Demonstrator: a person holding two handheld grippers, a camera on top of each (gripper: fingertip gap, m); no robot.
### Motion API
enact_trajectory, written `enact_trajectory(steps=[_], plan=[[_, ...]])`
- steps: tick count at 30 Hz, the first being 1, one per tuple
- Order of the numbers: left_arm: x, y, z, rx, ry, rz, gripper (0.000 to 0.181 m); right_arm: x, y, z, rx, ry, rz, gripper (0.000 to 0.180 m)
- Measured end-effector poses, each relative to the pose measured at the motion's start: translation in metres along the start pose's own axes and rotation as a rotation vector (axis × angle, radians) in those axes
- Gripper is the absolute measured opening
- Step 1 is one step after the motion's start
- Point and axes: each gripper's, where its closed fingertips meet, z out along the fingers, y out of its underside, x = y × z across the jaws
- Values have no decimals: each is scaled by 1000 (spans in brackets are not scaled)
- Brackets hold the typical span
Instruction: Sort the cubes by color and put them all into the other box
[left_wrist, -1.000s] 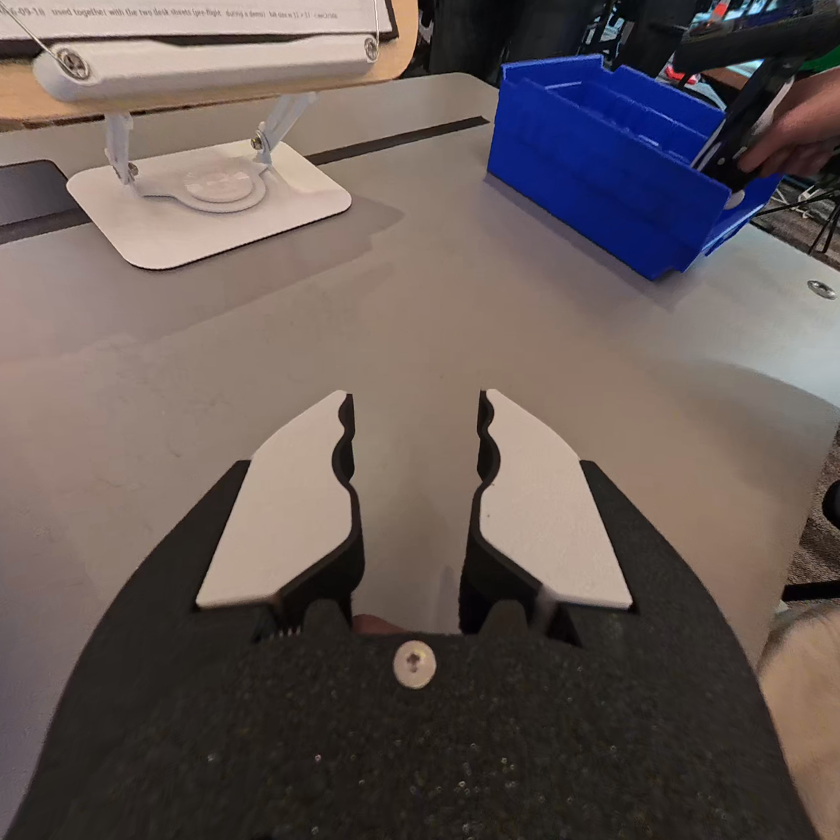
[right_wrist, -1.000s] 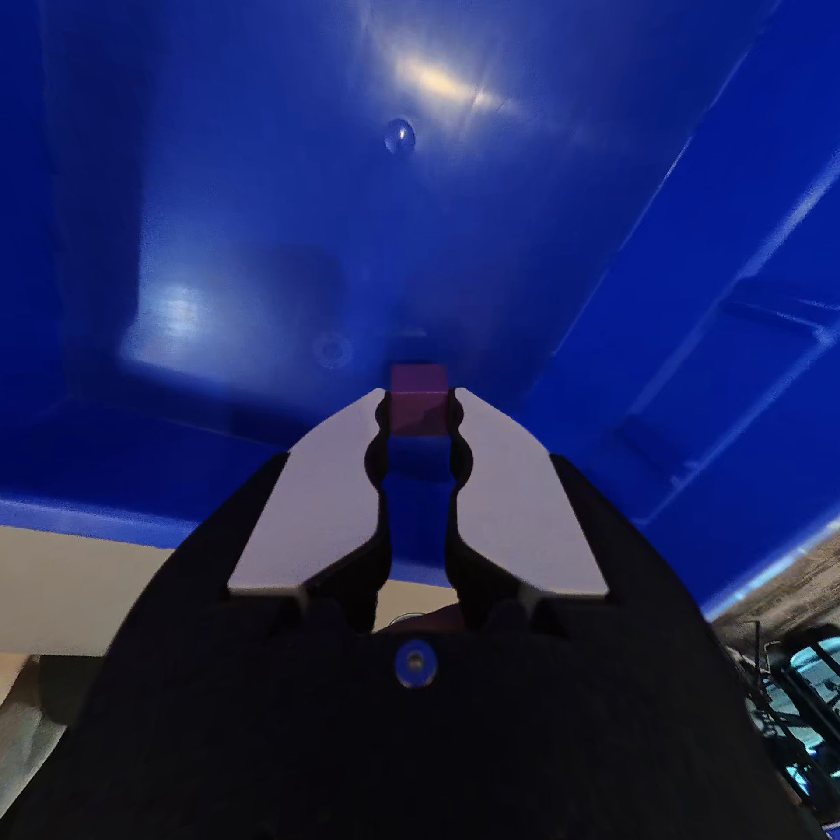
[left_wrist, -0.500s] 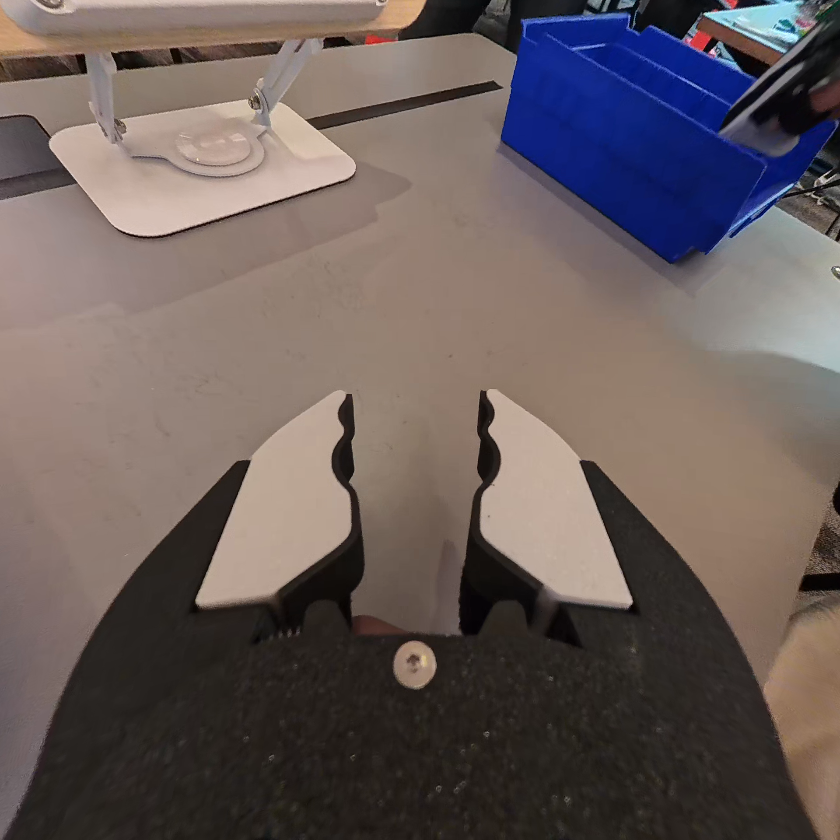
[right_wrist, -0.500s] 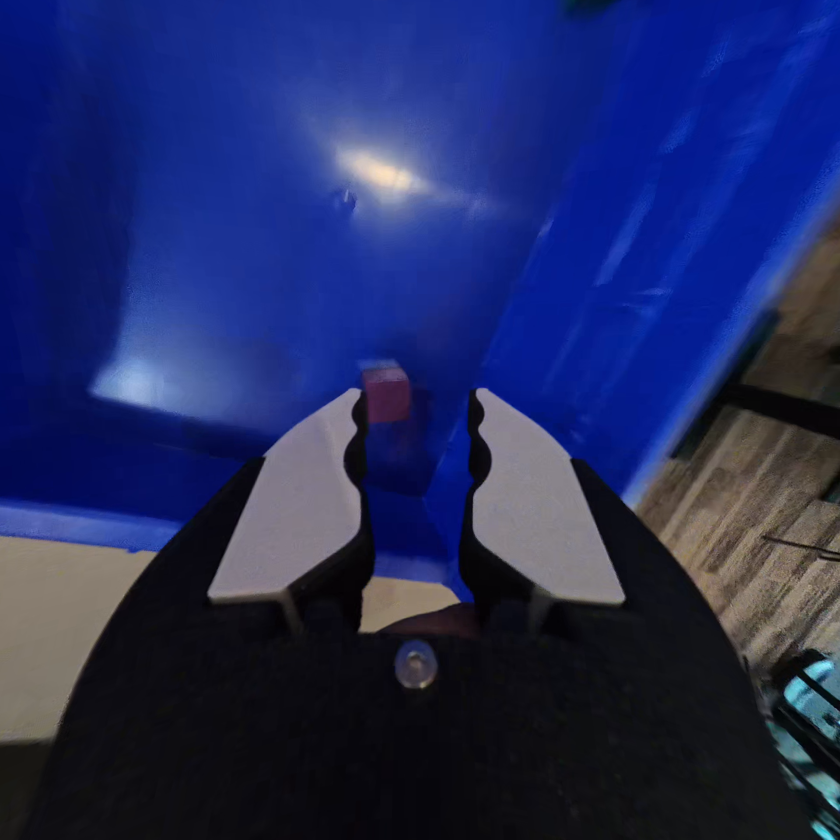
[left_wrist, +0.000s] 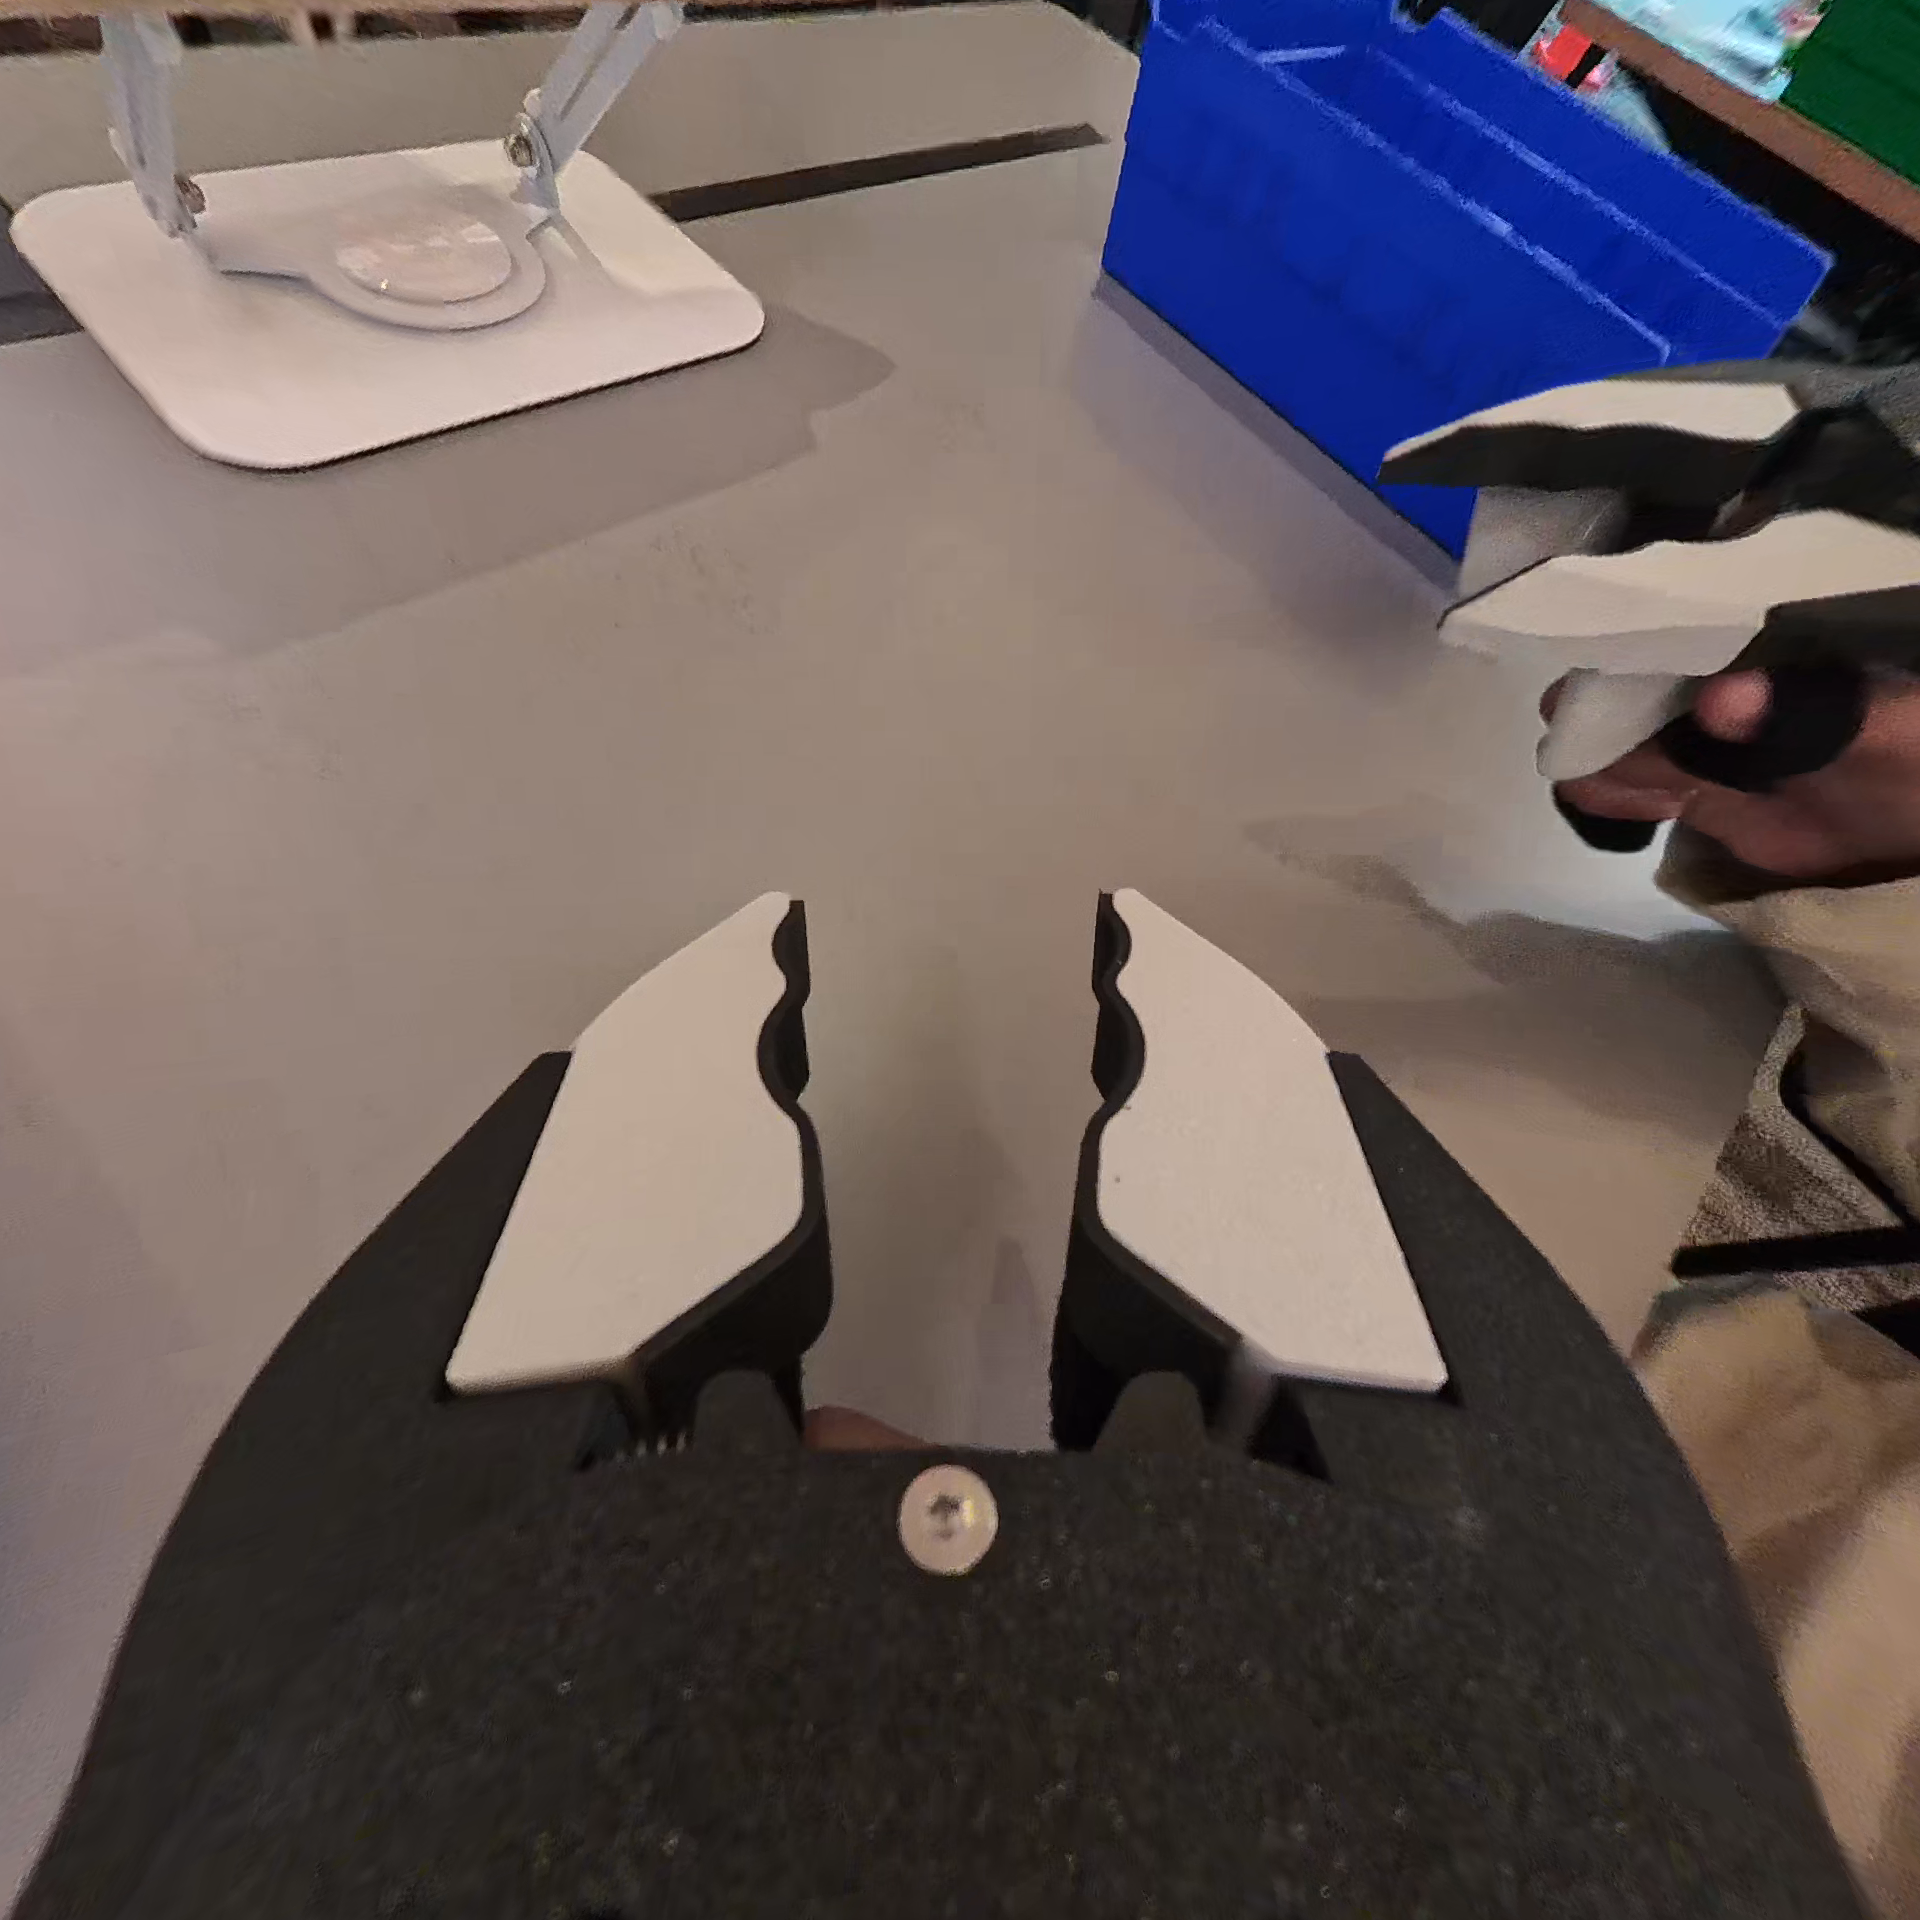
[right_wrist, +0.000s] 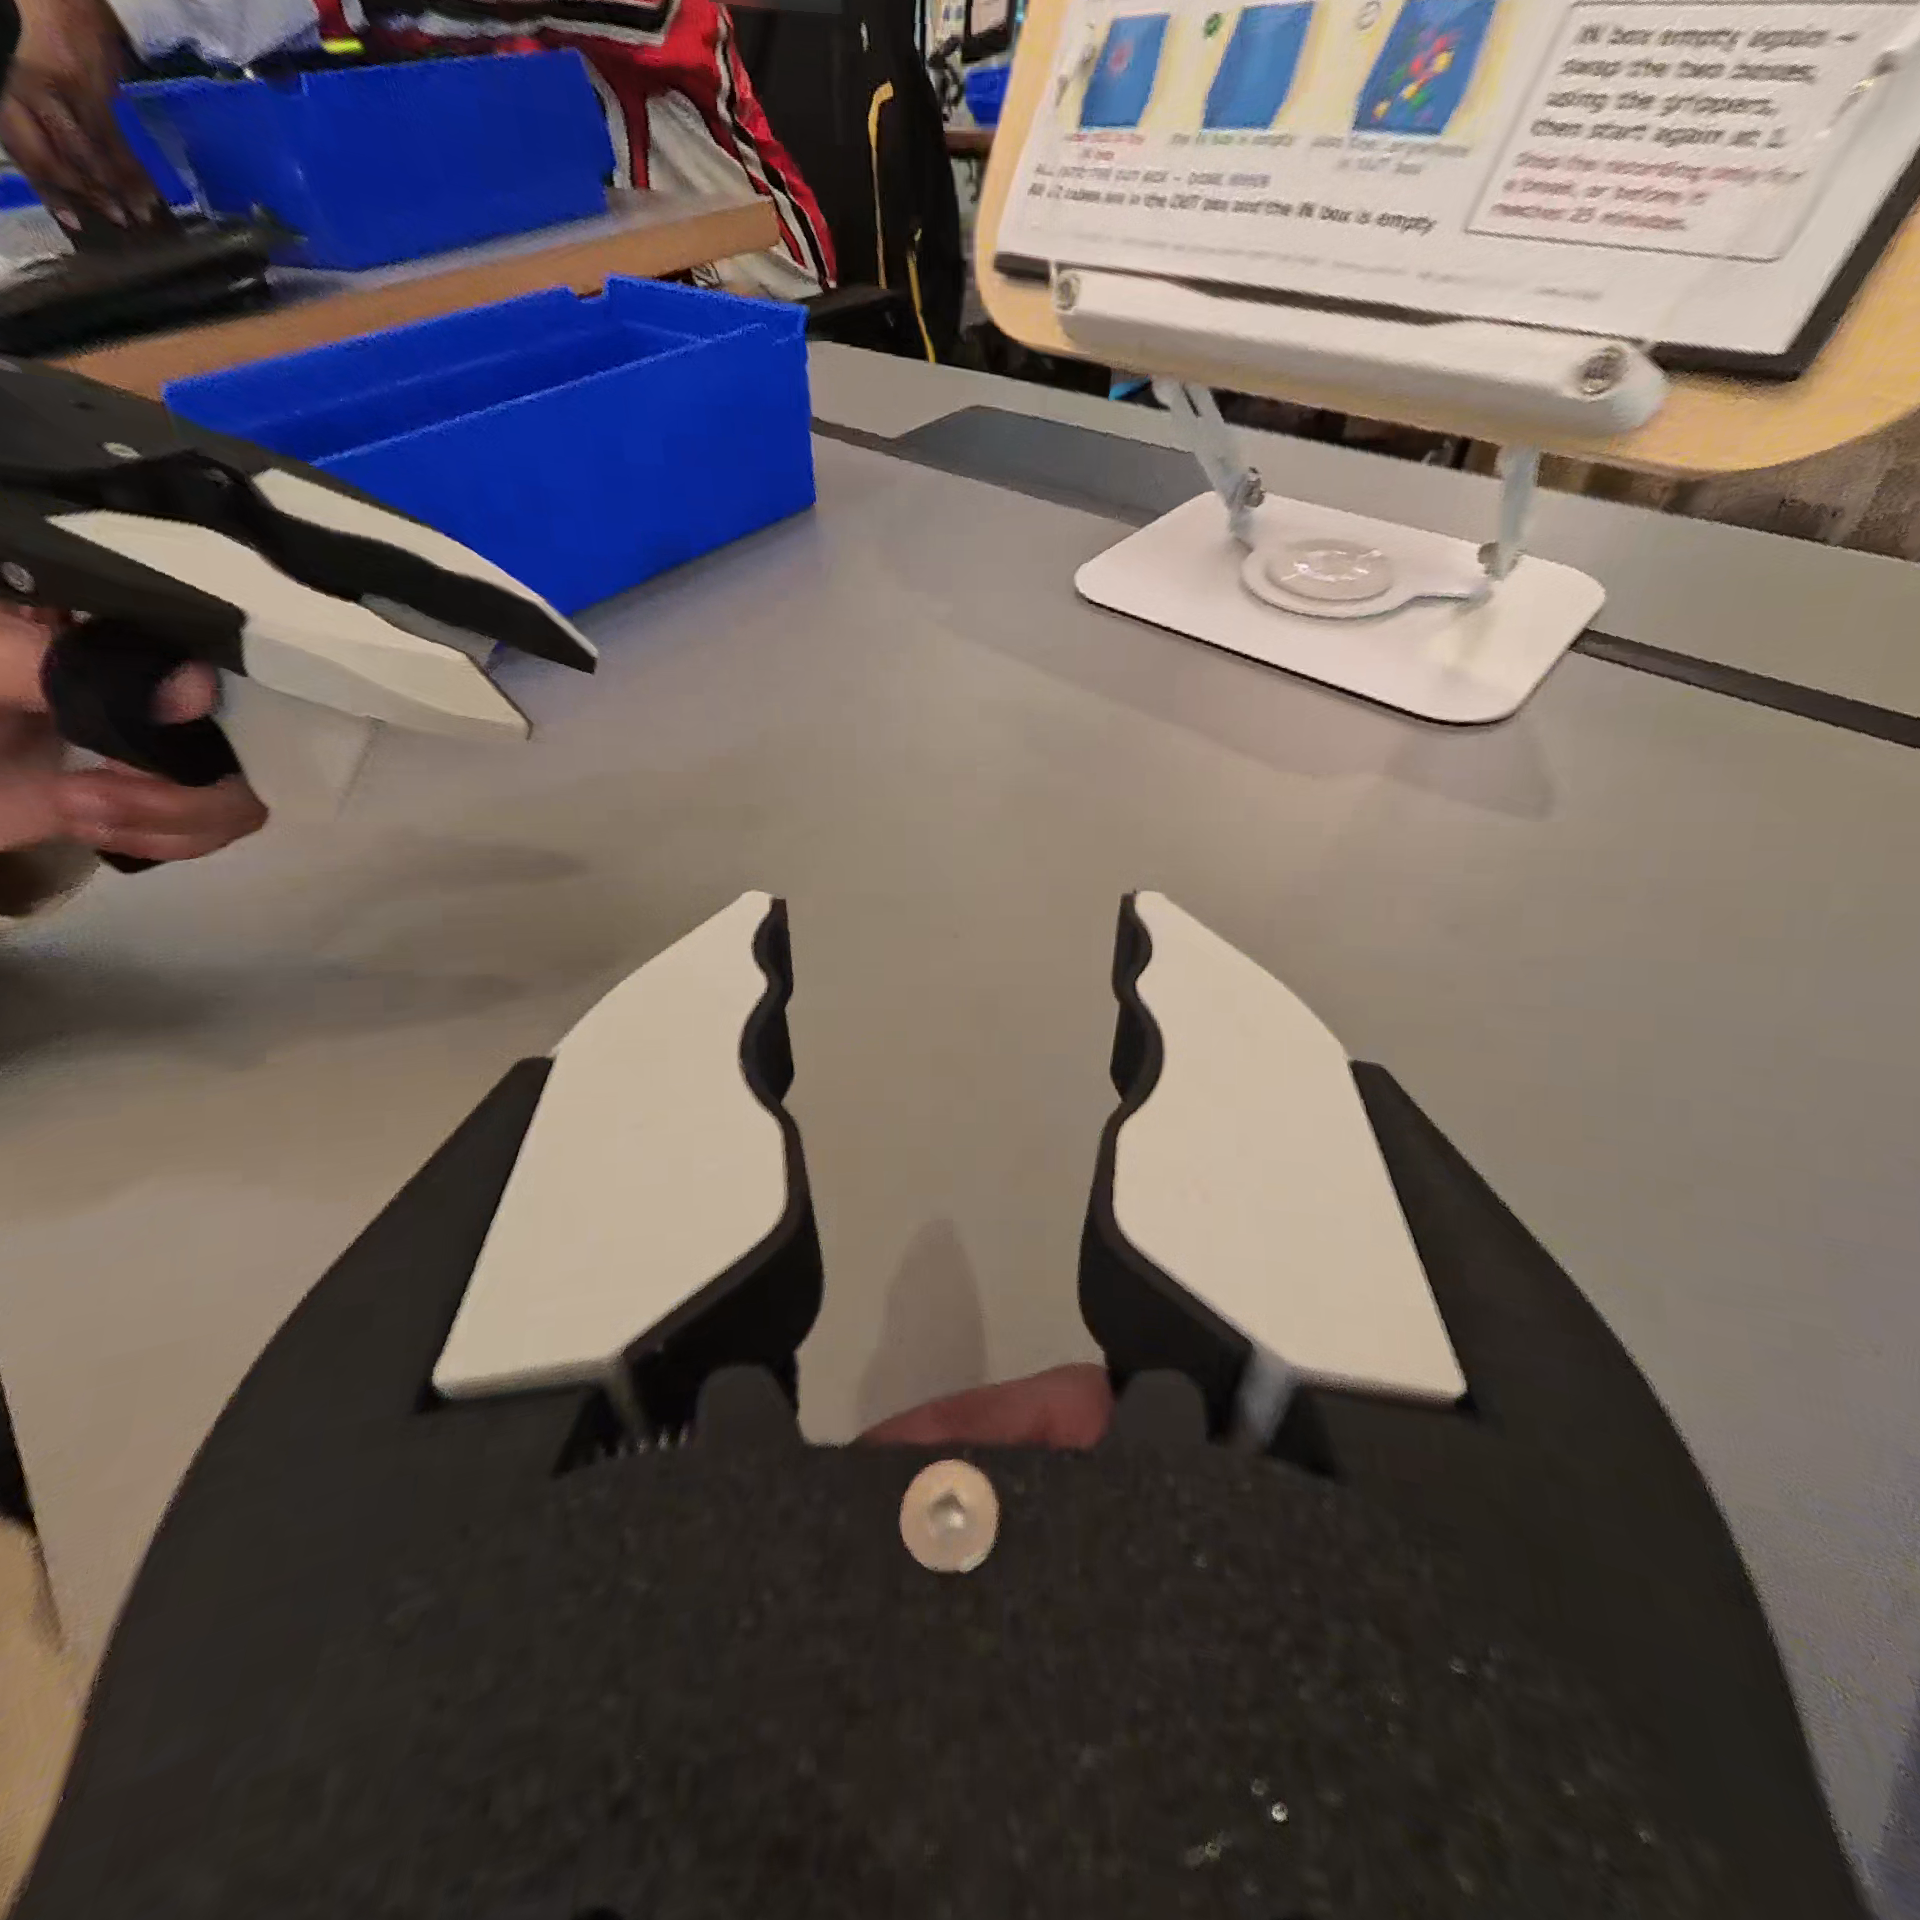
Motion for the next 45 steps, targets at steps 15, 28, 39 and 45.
enact_trajectory(steps=[15,28,39,45], plan=[[-224,27,-166,-556,-354,-347,47,-19,21,16,-84,-126,43,59],[-268,112,-155,-1118,-345,-548,49,-33,28,16,-136,-138,-58,59],[-268,114,-156,-1092,-314,-549,22,-33,29,14,-144,-131,-82,58],[-264,20,-147,-610,-250,-421,22,-20,19,8,-95,-85,-121,57]])
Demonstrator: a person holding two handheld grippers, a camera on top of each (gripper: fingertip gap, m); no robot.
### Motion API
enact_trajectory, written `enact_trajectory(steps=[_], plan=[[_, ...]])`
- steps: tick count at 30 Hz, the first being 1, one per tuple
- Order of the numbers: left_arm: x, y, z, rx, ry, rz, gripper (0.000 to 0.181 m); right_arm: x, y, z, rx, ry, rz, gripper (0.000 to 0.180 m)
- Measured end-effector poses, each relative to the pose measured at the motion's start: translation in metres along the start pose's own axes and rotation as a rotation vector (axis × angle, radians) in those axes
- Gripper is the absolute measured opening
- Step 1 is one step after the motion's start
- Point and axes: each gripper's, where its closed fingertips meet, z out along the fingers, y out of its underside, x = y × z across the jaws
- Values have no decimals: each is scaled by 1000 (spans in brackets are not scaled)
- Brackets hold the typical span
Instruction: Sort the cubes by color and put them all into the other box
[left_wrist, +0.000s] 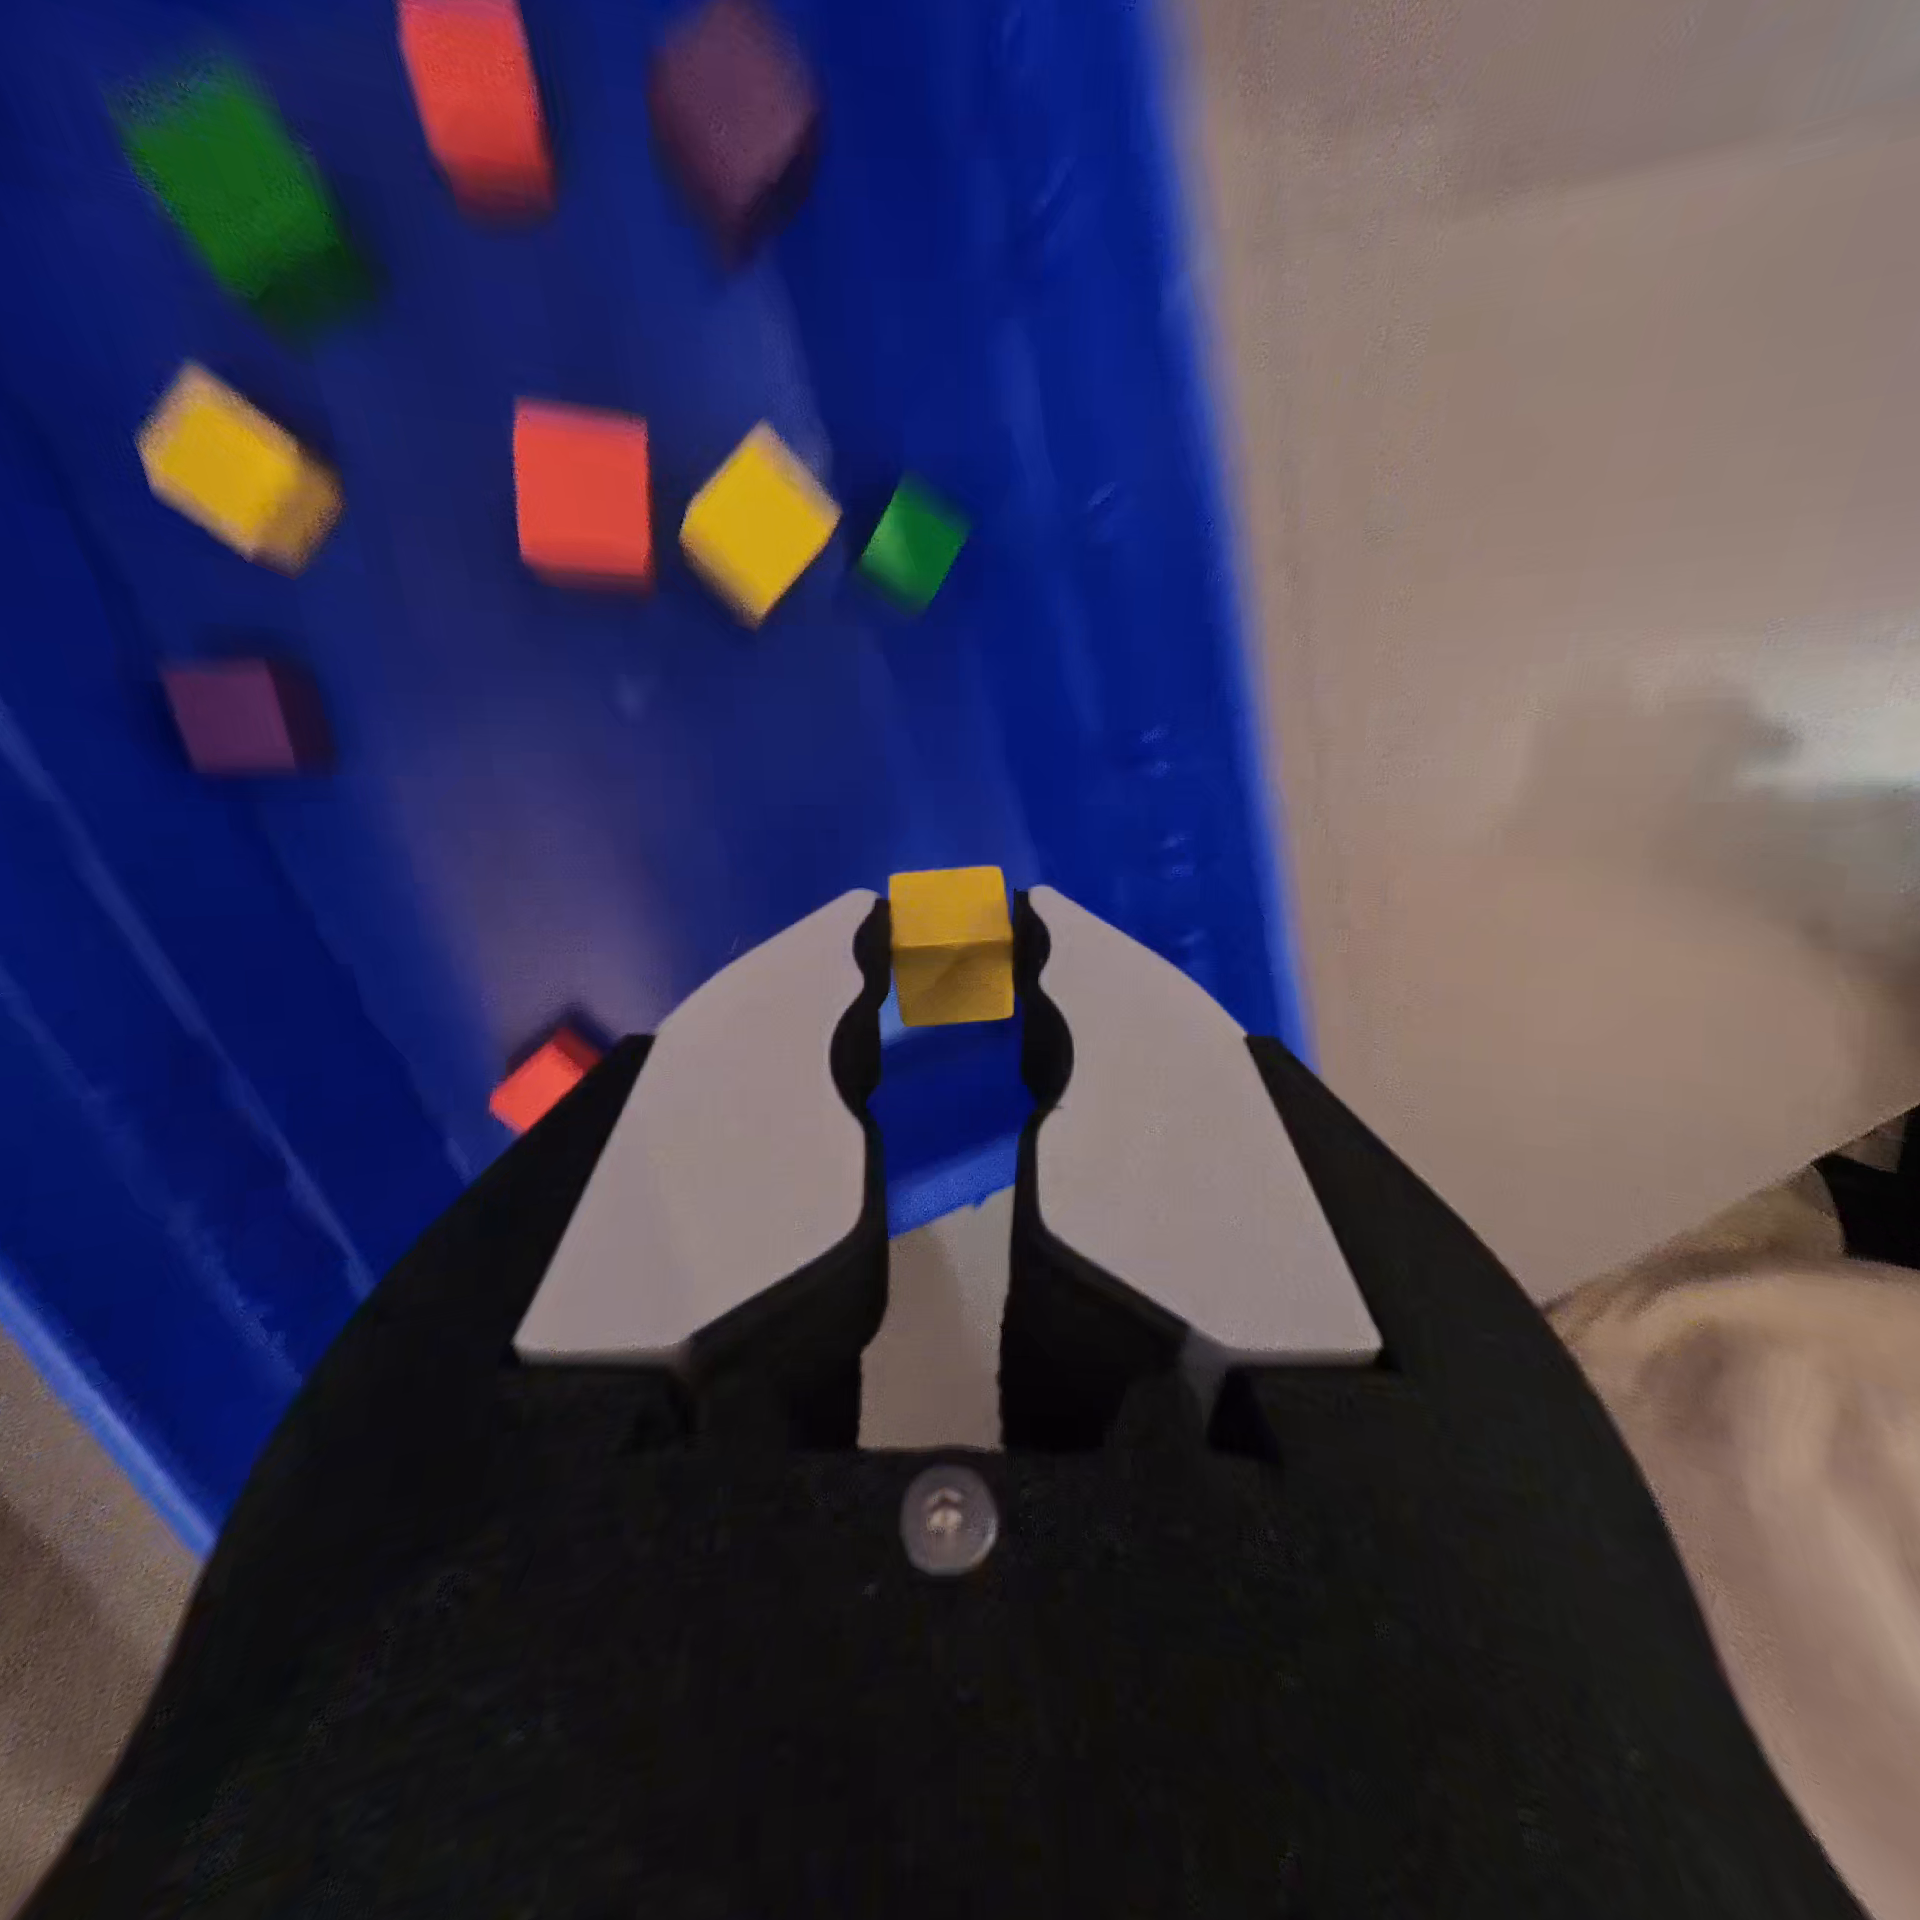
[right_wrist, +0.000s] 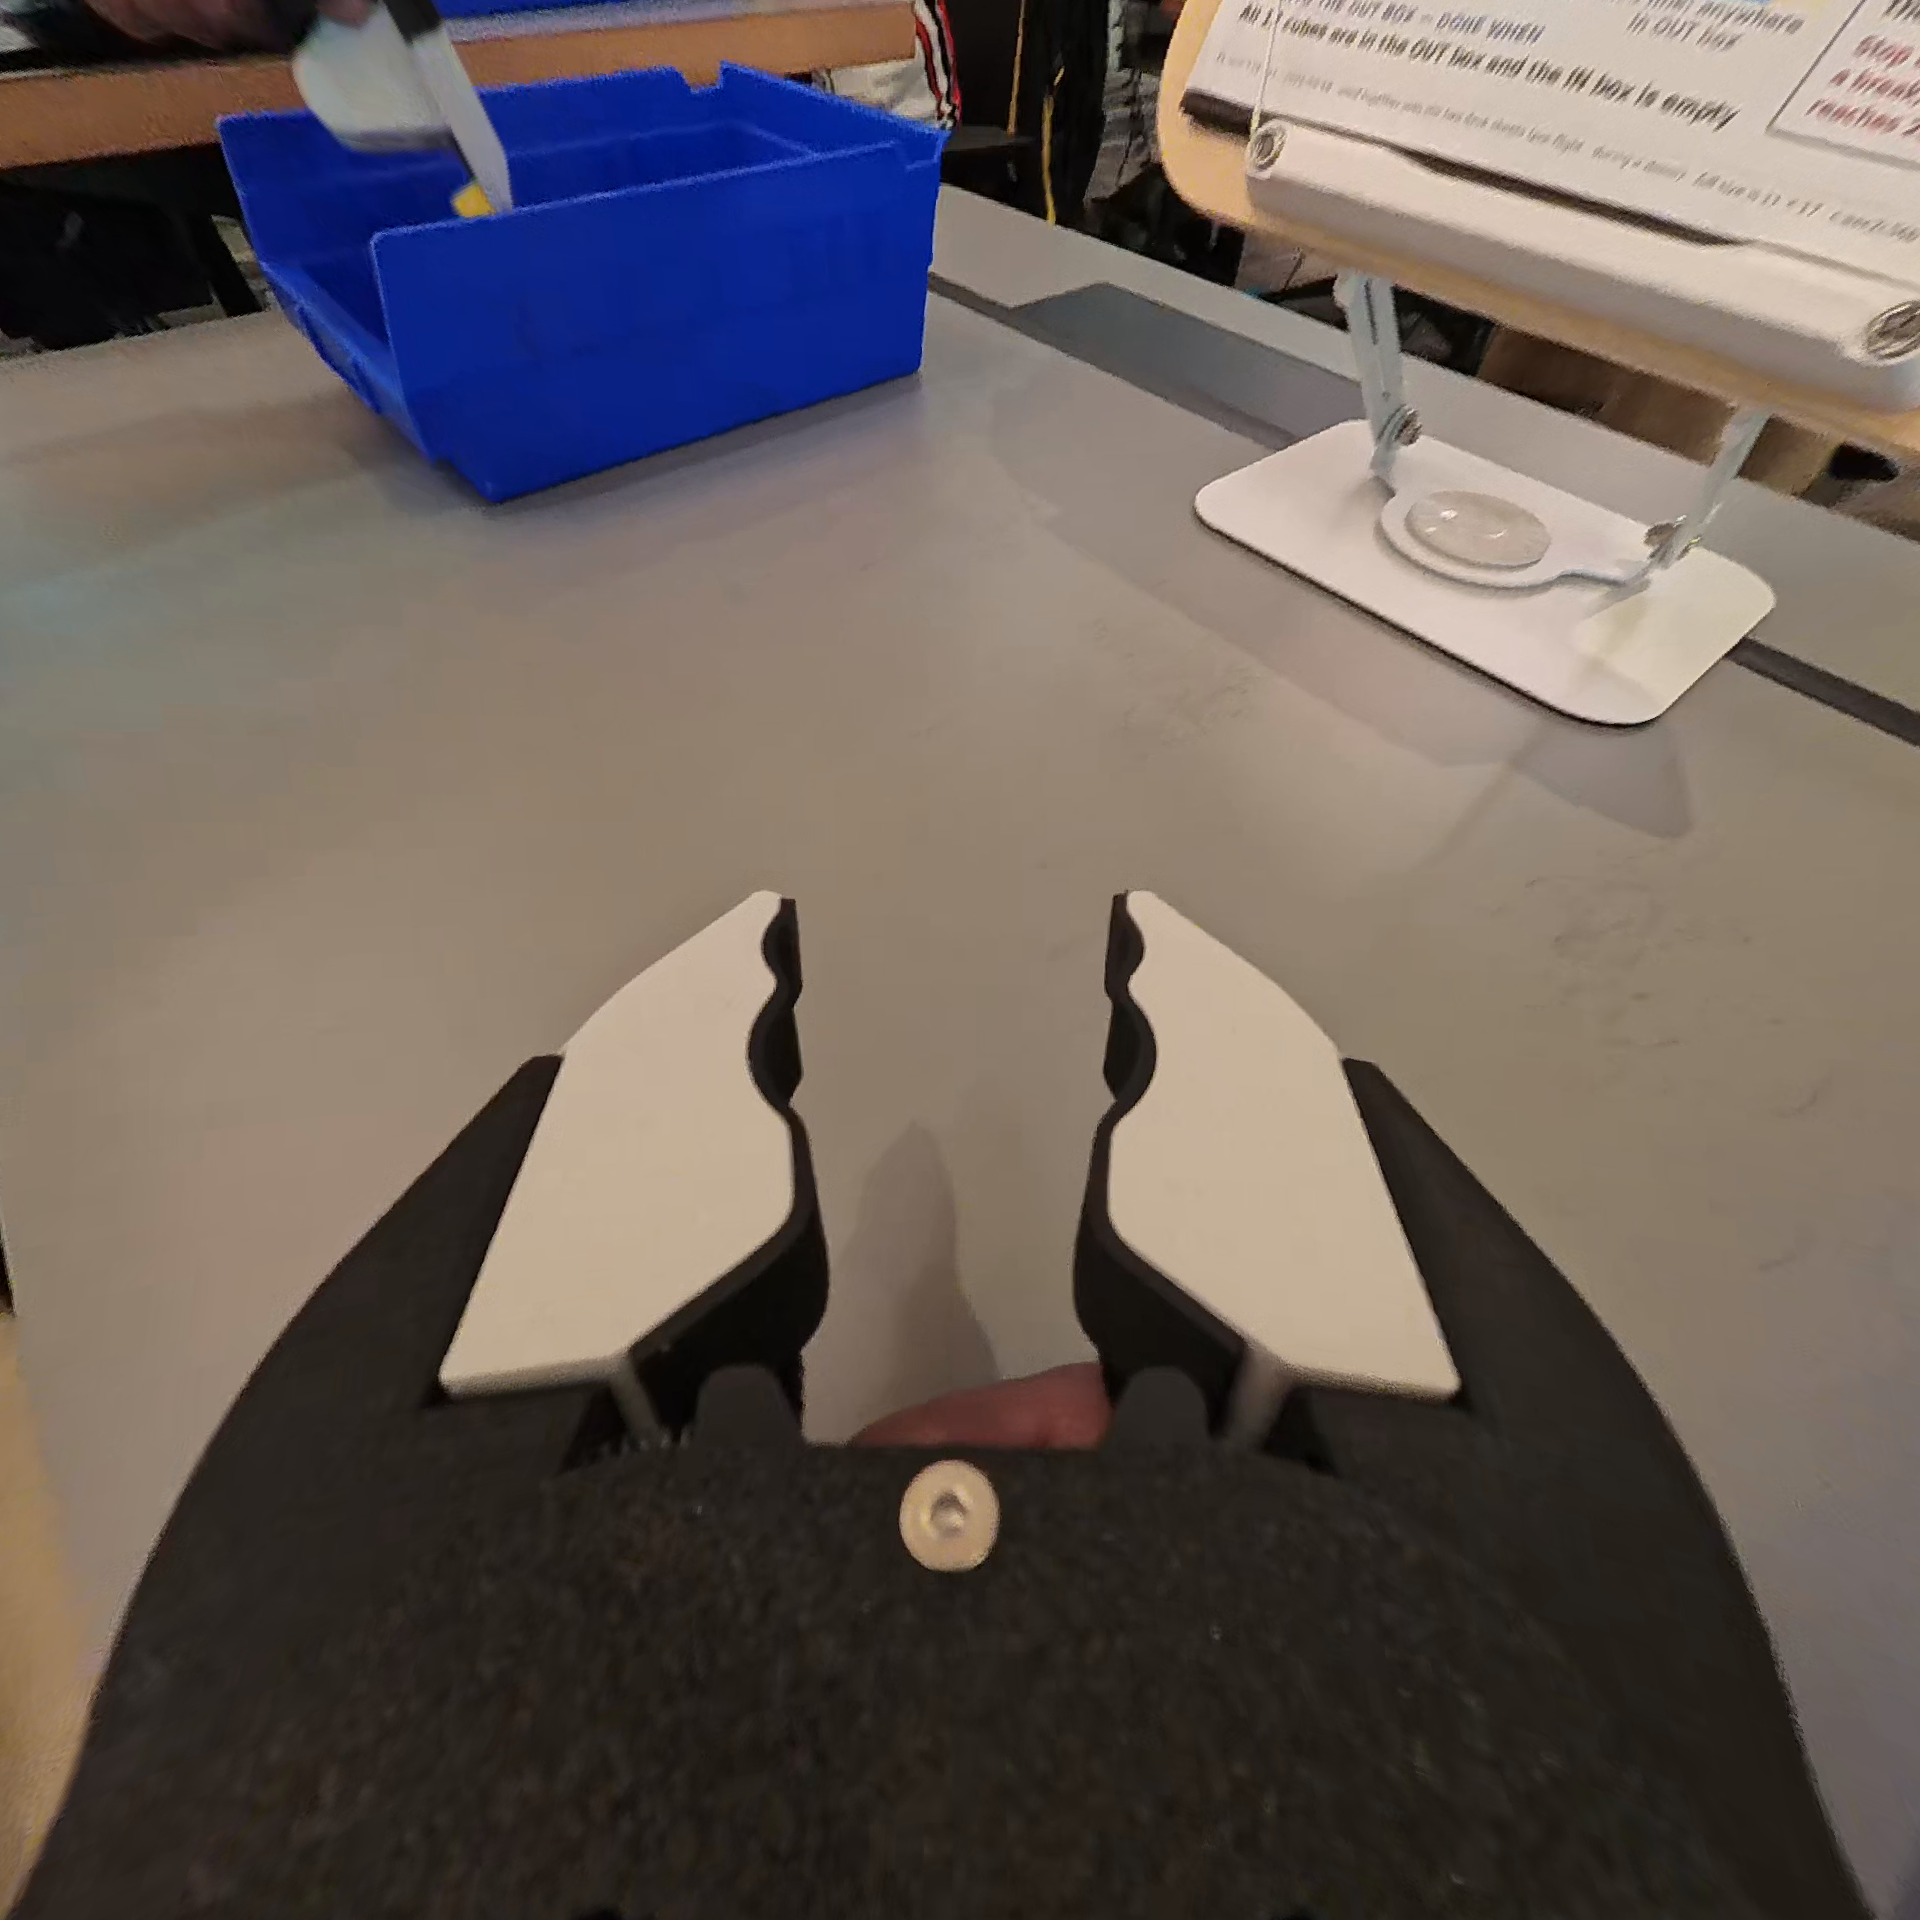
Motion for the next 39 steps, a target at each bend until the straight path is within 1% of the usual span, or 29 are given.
enact_trajectory(steps=[2,4,7,9,11,14,16,18,21,23,25,28,32,34,36,39], plan=[[27,-20,-22,197,45,91,22,6,-2,-2,22,20,-21,56],[61,-32,-40,375,105,164,22,9,-2,-2,39,29,-40,55],[121,-34,-54,589,271,259,22,11,-2,-2,72,21,-49,55],[164,-27,-56,683,423,323,22,11,-2,-2,108,9,-32,55],[203,-15,-54,713,596,379,22,11,-3,-3,154,-1,-24,54],[244,-2,-51,689,829,414,22,7,1,-1,160,-18,-85,54],[266,3,-47,626,959,427,22,-6,-8,0,179,-54,-197,53],[290,6,-41,564,1065,445,22,-25,-27,1,213,-101,-333,53],[329,19,-33,438,1251,487,22,-50,-66,4,291,-123,-534,53],[350,28,-27,361,1338,517,22,-61,-86,5,336,-135,-628,48],[363,32,-18,315,1377,535,22,-68,-96,6,349,-157,-677,46],[374,37,-7,252,1431,534,22,-74,-95,9,331,-183,-714,45],[383,44,12,186,1429,542,22,-77,-91,14,319,-182,-752,43],[388,45,17,168,1438,539,22,-79,-90,13,326,-186,-764,36],[390,45,17,164,1454,532,22,-81,-87,13,322,-195,-784,23],[390,47,19,155,1466,532,22,-82,-83,13,299,-204,-782,23]])
